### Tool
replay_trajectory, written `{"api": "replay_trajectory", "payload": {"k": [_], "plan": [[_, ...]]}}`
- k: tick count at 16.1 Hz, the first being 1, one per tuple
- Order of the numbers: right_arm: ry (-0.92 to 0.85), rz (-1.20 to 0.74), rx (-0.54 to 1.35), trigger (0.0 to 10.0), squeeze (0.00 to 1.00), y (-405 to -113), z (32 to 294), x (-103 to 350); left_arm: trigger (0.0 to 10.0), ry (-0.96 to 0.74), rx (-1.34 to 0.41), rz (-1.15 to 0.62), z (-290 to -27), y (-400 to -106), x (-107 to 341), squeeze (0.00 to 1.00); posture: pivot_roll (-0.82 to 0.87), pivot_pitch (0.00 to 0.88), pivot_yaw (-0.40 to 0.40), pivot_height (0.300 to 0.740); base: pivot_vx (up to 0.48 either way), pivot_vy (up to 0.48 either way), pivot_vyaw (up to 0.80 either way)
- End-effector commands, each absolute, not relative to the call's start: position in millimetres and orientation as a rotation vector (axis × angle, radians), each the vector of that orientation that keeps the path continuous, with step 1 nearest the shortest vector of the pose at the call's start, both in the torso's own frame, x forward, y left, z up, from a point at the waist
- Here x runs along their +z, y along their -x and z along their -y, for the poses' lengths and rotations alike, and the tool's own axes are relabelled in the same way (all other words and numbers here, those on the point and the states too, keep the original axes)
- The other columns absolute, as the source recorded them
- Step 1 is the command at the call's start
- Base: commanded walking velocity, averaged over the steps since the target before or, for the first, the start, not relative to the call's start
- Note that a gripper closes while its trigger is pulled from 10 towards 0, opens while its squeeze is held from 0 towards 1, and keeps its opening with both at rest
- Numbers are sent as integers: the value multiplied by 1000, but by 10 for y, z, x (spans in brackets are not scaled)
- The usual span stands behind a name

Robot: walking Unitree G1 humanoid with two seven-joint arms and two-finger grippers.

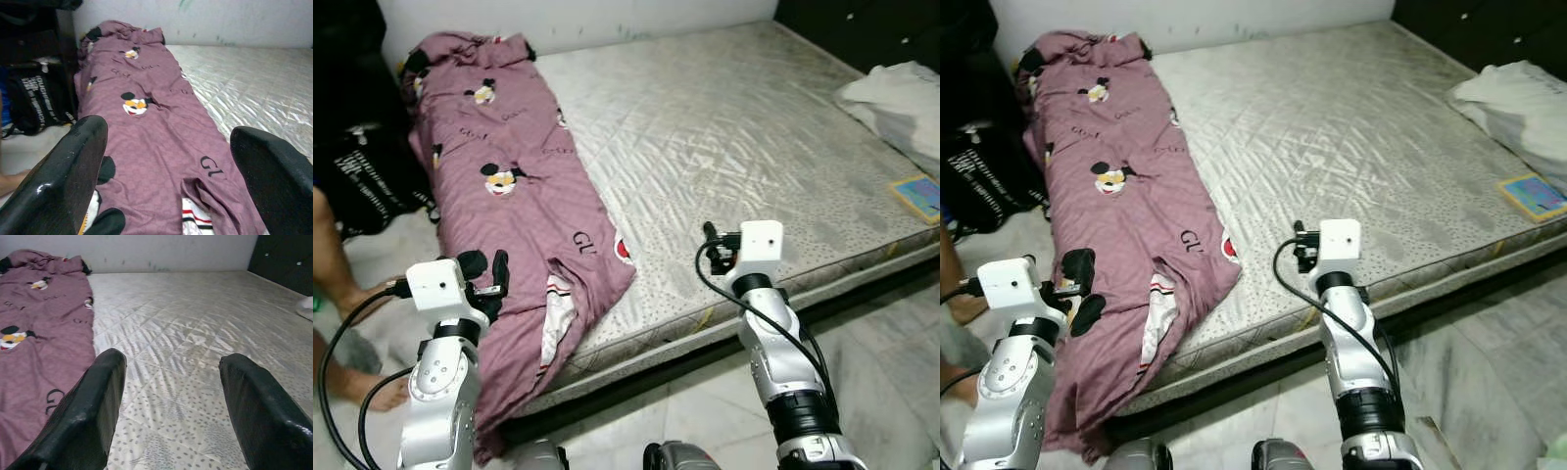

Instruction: Clean up the room

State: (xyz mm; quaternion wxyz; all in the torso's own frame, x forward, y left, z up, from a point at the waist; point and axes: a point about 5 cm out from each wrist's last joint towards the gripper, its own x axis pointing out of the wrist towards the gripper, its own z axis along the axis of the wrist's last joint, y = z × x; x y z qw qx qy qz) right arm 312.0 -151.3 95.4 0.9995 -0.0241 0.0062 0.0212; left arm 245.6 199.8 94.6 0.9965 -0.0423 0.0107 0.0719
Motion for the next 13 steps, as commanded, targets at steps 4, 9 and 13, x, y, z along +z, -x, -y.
{"api": "replay_trajectory", "payload": {"k": [4, 9, 13], "plan": [[41, -19, 62, 10000, 0, -3068, 1476, 983, 10000, 98, 176, -38, -2026, -2382, 968, 0, 49, 146, 23, 723, 0, 0, 0], [58, -25, 99, 10000, 0, -3050, 1429, 1000, 10000, 113, 160, -38, -1951, -2442, 990, 0, 45, 143, 19, 655, 0, 0, 0], [57, -26, 109, 10000, 0, -3055, 1420, 1016, 10000, 126, 136, -40, -1875, -2468, 997, 0, 44, 136, 16, 605, 0, 0, 0]]}}
